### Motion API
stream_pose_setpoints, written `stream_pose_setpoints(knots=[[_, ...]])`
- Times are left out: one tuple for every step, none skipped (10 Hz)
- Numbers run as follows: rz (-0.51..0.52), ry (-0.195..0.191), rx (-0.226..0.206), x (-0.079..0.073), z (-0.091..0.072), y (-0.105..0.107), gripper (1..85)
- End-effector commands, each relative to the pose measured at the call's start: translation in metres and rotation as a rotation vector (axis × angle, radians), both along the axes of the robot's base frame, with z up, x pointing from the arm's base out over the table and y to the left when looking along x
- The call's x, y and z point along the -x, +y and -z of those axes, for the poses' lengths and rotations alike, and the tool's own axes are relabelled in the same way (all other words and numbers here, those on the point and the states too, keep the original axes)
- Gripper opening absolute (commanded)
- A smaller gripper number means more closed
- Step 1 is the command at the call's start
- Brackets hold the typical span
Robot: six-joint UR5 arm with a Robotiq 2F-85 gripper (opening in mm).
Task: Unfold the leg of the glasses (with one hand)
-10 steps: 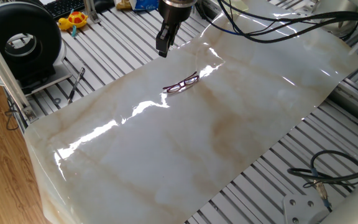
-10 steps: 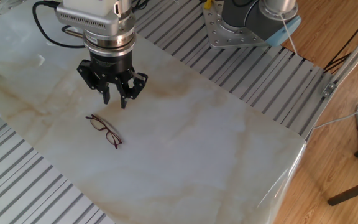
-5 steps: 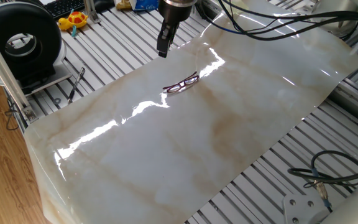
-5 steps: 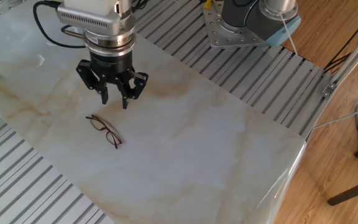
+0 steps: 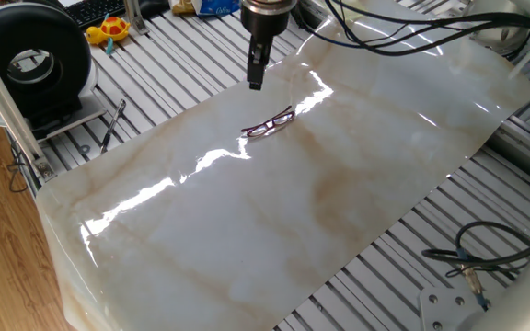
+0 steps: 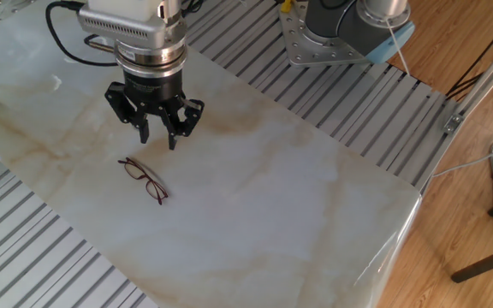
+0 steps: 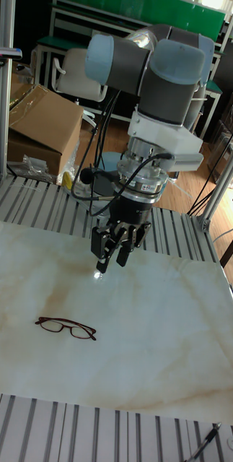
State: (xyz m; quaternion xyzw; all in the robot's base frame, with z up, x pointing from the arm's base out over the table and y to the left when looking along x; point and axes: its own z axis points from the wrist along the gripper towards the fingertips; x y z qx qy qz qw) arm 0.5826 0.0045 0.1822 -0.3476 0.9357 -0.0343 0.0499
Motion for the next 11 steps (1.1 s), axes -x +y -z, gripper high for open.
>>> stream_pose_setpoints(knots=[[-0.024, 0.019, 0.025, 0.000, 0.009, -0.009, 52.0], [-0.070, -0.004, 0.077, -0.007, 0.007, -0.021, 52.0], [-0.101, -0.011, 0.081, -0.009, 0.007, -0.021, 51.7], [-0.110, 0.006, 0.039, -0.008, 0.015, -0.015, 51.7], [-0.112, 0.043, 0.005, -0.006, 0.030, -0.017, 52.0], [-0.136, 0.055, 0.011, -0.010, 0.047, -0.029, 52.7], [-0.177, 0.053, 0.056, -0.011, 0.047, -0.039, 52.3], [-0.186, 0.024, 0.050, -0.019, 0.046, -0.037, 51.3], [-0.188, 0.010, 0.047, -0.022, 0.046, -0.036, 51.3], [-0.228, -0.014, 0.073, -0.028, 0.043, -0.040, 52.0], [-0.234, -0.009, 0.049, -0.025, 0.045, -0.034, 53.3]])
